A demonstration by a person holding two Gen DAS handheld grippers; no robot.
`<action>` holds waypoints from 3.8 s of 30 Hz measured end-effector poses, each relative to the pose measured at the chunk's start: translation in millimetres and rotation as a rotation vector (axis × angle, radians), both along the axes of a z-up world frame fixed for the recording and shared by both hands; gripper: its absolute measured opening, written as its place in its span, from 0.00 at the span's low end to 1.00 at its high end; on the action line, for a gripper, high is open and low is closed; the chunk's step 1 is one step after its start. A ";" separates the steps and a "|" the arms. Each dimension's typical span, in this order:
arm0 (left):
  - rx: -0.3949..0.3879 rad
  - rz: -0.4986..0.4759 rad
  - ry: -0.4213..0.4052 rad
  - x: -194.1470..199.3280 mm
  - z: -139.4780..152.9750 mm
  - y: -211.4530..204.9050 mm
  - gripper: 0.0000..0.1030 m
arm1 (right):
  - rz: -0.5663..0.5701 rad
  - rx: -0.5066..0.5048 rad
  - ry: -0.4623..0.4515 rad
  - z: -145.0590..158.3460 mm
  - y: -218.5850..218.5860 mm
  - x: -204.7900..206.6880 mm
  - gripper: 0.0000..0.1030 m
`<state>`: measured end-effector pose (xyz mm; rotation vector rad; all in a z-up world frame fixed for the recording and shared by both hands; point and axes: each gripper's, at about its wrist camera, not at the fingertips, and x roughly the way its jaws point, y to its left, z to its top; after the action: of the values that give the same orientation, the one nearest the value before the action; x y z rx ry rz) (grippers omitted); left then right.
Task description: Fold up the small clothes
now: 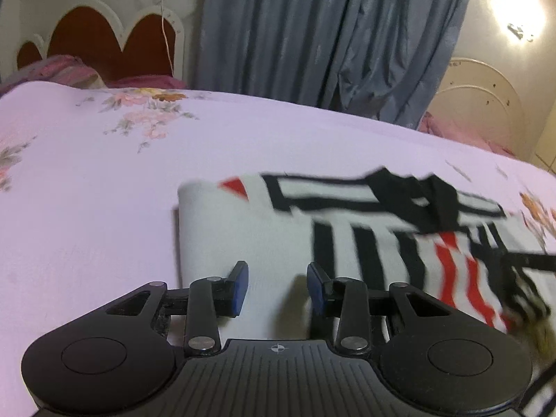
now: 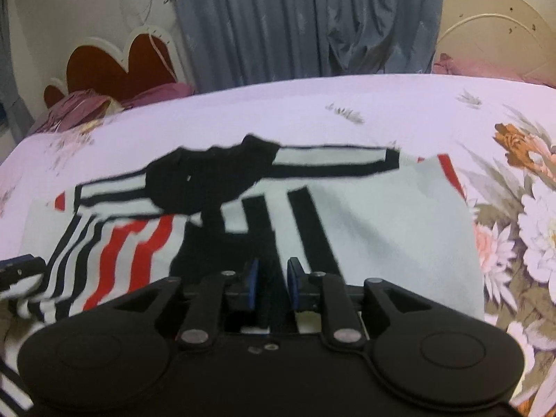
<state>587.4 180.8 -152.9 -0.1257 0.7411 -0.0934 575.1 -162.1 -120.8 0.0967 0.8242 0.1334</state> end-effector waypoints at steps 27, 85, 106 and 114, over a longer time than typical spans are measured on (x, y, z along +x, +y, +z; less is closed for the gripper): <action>-0.019 0.031 -0.063 -106.0 2.6 -10.5 0.36 | 0.028 -0.054 -0.026 14.2 26.6 -36.1 0.29; 0.198 -0.040 -0.042 -65.7 -16.2 -50.0 0.51 | 0.181 -0.157 -0.038 -18.9 100.5 -3.3 0.29; 0.155 0.076 0.028 -233.5 -3.9 -35.1 0.99 | -0.008 -0.002 -0.007 29.2 -88.6 -184.0 0.43; 0.171 0.101 0.039 -295.2 -2.1 -52.1 0.87 | 0.003 0.050 0.024 21.0 -108.2 -262.0 0.44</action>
<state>292.2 128.6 -155.1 -0.0015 0.7772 0.0692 313.1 -270.3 -99.9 0.1443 0.8447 0.1559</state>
